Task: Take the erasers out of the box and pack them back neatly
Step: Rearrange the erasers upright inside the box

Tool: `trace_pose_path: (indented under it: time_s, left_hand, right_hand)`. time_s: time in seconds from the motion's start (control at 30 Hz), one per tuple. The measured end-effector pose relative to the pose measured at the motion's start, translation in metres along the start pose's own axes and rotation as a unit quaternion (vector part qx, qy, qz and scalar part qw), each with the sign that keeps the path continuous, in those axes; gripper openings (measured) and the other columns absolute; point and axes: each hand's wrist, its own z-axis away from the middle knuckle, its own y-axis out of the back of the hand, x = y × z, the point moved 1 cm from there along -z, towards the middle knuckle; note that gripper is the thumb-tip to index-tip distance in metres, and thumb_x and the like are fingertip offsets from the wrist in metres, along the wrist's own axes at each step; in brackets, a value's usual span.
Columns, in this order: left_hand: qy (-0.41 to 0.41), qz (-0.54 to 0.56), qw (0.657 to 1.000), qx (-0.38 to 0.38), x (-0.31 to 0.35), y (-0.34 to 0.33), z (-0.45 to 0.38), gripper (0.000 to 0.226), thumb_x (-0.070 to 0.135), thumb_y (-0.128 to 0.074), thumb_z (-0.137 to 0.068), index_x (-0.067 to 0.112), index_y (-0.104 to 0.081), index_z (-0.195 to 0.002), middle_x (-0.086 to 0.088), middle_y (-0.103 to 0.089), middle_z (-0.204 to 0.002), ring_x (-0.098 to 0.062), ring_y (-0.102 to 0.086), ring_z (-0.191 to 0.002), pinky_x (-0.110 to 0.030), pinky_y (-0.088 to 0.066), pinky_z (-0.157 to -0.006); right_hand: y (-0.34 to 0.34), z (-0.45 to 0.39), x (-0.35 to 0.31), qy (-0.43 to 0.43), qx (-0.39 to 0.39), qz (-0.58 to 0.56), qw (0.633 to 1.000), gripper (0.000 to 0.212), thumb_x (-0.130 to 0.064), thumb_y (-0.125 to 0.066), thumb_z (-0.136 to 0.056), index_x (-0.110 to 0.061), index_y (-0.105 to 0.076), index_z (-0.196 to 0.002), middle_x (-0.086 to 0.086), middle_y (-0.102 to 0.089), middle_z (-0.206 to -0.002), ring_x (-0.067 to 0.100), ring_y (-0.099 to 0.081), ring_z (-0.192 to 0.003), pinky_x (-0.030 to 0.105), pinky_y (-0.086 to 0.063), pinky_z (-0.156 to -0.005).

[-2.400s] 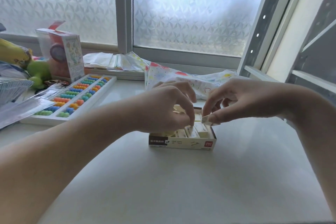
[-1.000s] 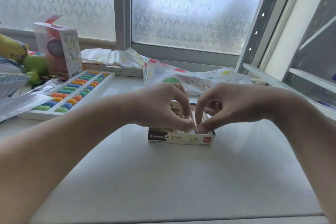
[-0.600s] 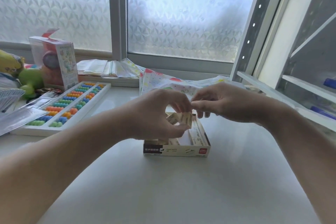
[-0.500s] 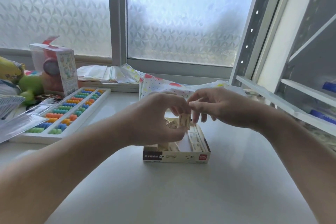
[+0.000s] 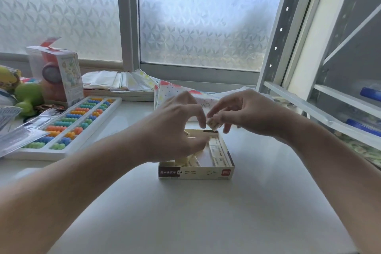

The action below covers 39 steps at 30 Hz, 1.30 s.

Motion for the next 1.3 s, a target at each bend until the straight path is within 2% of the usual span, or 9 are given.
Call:
trace_pose_path:
  time_s: [0.2,0.3,0.4,0.57,0.67,0.77,0.93,1.07,1.3]
  left_hand:
    - [0.071,-0.095,0.991,-0.065,0.001,-0.005,0.001,0.035,0.066,-0.06,-0.076,0.037,-0.068,-0.094,0.012,-0.047,-0.117,-0.012,-0.041,-0.12,-0.03,-0.034,-0.097]
    - [0.081,-0.116,0.988,-0.053,0.006,-0.009,-0.005,0.033,0.058,-0.062,-0.076,0.032,-0.071,-0.095,0.007,-0.051,-0.114,-0.016,-0.044,-0.12,-0.028,-0.036,-0.093]
    - [0.092,-0.091,0.99,-0.054,0.005,-0.01,-0.007,0.028,0.05,-0.066,-0.076,0.03,-0.071,-0.095,0.007,-0.05,-0.112,-0.015,-0.044,-0.12,-0.031,-0.041,-0.096]
    - [0.057,-0.023,0.998,-0.028,0.006,-0.003,-0.004,0.028,0.046,-0.077,-0.072,0.032,-0.072,-0.095,0.017,-0.051,-0.1,-0.007,-0.05,-0.105,-0.02,-0.04,-0.084]
    - [0.03,0.016,0.999,-0.041,0.007,0.003,-0.002,0.025,0.037,-0.081,-0.073,0.028,-0.074,-0.096,0.015,-0.066,-0.09,0.0,-0.062,-0.09,-0.012,-0.049,-0.076]
    - [0.017,0.059,0.996,-0.067,0.007,0.01,0.001,0.023,0.031,-0.083,-0.074,0.026,-0.075,-0.095,0.014,-0.07,-0.086,0.004,-0.064,-0.087,-0.009,-0.049,-0.077]
    - [0.018,0.102,0.993,-0.056,-0.001,0.03,0.0,0.022,0.029,-0.083,-0.077,0.028,-0.072,-0.096,0.009,-0.073,-0.093,-0.003,-0.07,-0.086,-0.021,-0.055,-0.079]
    - [0.028,0.099,0.993,-0.054,-0.009,0.034,-0.001,0.023,0.033,-0.082,-0.077,0.029,-0.073,-0.098,0.008,-0.072,-0.095,-0.003,-0.071,-0.081,-0.024,-0.058,-0.077]
    - [0.028,0.096,0.995,-0.02,-0.014,0.027,0.0,0.023,0.033,-0.08,-0.079,0.027,-0.073,-0.099,0.01,-0.07,-0.095,-0.004,-0.07,-0.078,-0.029,-0.058,-0.076]
  right_hand:
    - [-0.006,0.001,0.001,0.005,-0.017,0.046,0.999,0.01,-0.025,-0.087,-0.08,-0.017,-0.081,-0.081,-0.005,-0.081,-0.077,0.007,-0.078,-0.076,0.024,-0.061,-0.078]
    - [-0.011,-0.001,0.002,0.005,-0.005,0.096,0.995,0.016,-0.03,-0.088,-0.079,-0.018,-0.078,-0.072,-0.016,-0.075,-0.064,-0.007,-0.067,-0.059,0.011,-0.051,-0.058]
    - [-0.013,-0.002,0.002,0.009,-0.005,0.135,0.991,0.02,-0.031,-0.086,-0.079,-0.019,-0.074,-0.069,-0.021,-0.063,-0.051,-0.007,-0.054,-0.047,0.008,-0.038,-0.047]
    - [-0.016,-0.001,0.001,0.019,-0.047,0.124,0.991,0.01,-0.025,-0.073,-0.089,-0.029,-0.078,-0.097,-0.005,-0.073,-0.071,-0.002,-0.056,-0.056,0.011,-0.04,-0.054]
    - [-0.016,-0.002,0.003,0.016,-0.036,0.103,0.994,0.016,-0.021,-0.069,-0.091,-0.029,-0.082,-0.092,0.006,-0.075,-0.073,0.01,-0.056,-0.061,0.024,-0.043,-0.059]
    - [-0.012,-0.002,0.006,0.016,-0.021,0.068,0.997,0.006,-0.027,-0.074,-0.09,-0.029,-0.08,-0.089,-0.007,-0.078,-0.076,0.005,-0.069,-0.07,0.017,-0.05,-0.064]
    - [-0.023,-0.004,0.005,0.029,-0.03,0.048,0.998,0.014,-0.03,-0.079,-0.089,-0.016,-0.08,-0.09,-0.003,-0.079,-0.081,0.002,-0.07,-0.073,0.012,-0.05,-0.068]
    - [-0.029,-0.004,0.003,0.044,-0.009,0.137,0.99,0.017,-0.043,-0.079,-0.086,-0.027,-0.08,-0.082,-0.008,-0.068,-0.079,0.001,-0.055,-0.069,0.015,-0.043,-0.063]
    - [-0.028,0.0,0.001,0.064,-0.022,0.204,0.977,0.032,-0.061,-0.079,-0.076,-0.03,-0.083,-0.085,-0.019,-0.058,-0.08,-0.008,-0.056,-0.082,0.016,-0.04,-0.068]
